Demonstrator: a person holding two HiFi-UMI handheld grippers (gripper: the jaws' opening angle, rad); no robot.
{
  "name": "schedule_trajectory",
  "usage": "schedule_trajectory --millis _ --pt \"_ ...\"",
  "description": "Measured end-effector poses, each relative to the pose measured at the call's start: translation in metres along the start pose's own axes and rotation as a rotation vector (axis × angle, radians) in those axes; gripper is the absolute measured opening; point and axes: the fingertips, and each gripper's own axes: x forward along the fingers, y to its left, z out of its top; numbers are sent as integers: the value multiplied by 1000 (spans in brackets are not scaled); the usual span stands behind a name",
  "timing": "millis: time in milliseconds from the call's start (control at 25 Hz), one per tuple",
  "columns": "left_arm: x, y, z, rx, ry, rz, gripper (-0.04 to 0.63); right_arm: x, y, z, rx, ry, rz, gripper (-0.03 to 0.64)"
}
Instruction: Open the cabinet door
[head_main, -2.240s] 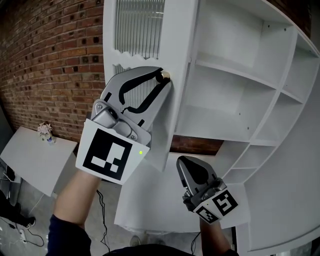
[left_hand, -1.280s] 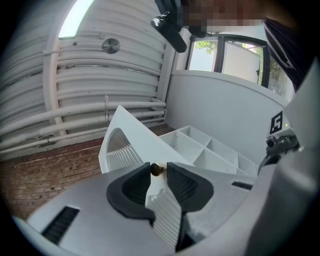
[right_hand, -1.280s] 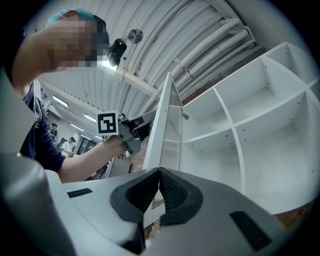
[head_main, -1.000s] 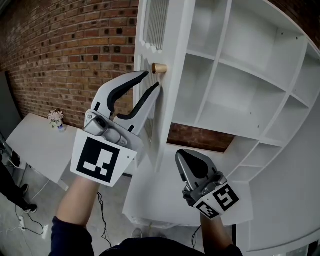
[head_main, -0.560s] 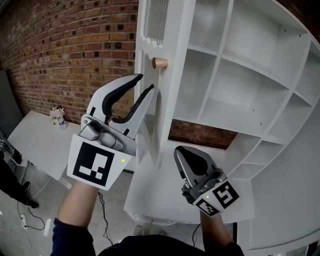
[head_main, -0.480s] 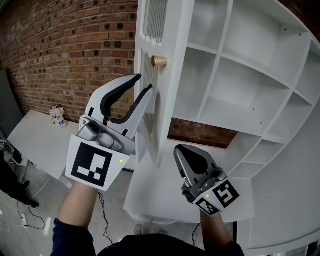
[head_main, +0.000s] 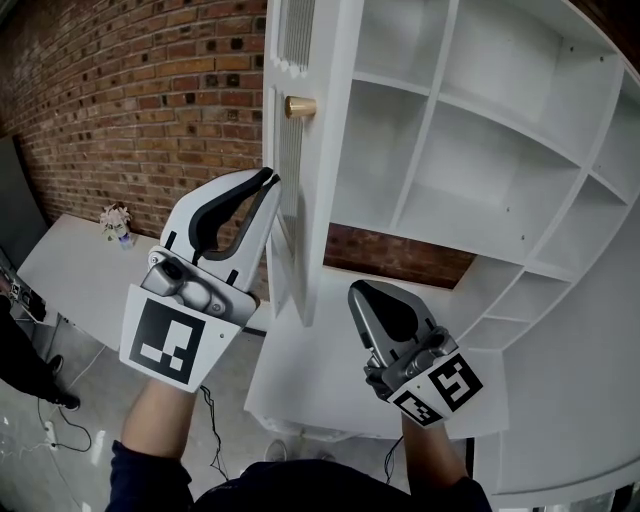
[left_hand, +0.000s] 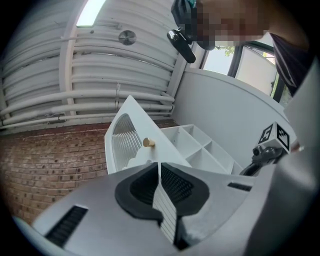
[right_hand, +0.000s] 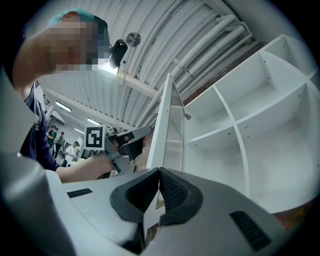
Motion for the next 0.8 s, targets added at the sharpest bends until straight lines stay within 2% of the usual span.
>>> schedule_trajectory --millis 280,440,640,760,800 --pt "-19 -21 -32 -68 57 8 8 -11 -7 -2 8 -1 7 26" --pt "-28 -30 -43 -104 52 -1 8 -14 -6 -4 17 6 18 26" --pt "-45 -45 -81 -168 150 -2 6 -20 -6 -11 30 14 29 25" --pt "-54 -55 -97 -191 164 -13 6 -24 -6 -19 45 27 34 25" --pt "-58 -56 -106 -204 192 -2 6 -26 -7 -21 51 31 35 25"
